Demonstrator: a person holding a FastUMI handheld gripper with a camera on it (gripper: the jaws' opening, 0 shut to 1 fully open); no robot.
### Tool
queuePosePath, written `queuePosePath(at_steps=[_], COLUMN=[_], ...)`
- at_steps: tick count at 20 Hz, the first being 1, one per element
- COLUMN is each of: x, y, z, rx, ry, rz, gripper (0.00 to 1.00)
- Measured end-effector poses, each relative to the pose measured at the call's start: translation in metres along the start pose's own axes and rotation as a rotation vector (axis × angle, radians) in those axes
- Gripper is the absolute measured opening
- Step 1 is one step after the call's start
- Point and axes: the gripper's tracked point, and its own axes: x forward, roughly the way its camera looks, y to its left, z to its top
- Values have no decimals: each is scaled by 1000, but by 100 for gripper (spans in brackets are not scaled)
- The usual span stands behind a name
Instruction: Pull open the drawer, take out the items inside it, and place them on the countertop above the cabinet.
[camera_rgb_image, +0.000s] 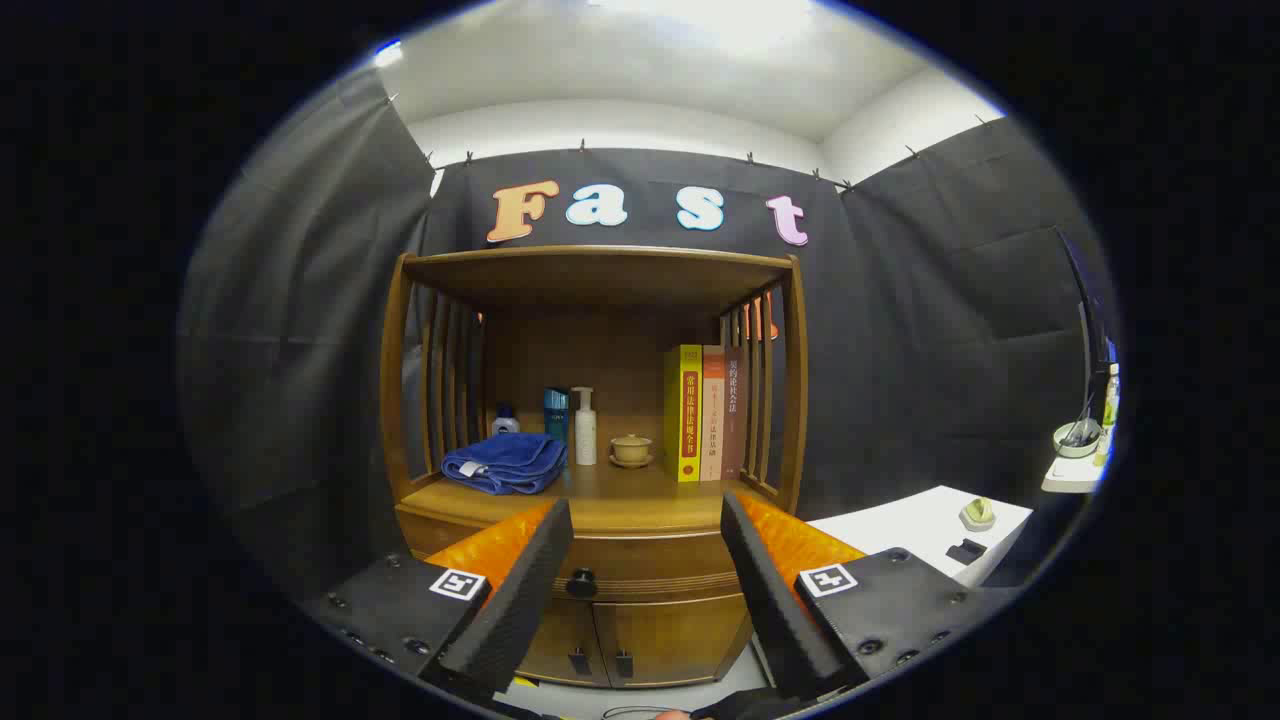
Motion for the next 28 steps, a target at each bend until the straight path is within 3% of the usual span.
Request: queuePosePath(at_steps=[28], x=[1], y=[7], z=[-6], rx=[10], ry=[2], rz=[15], gripper=[98])
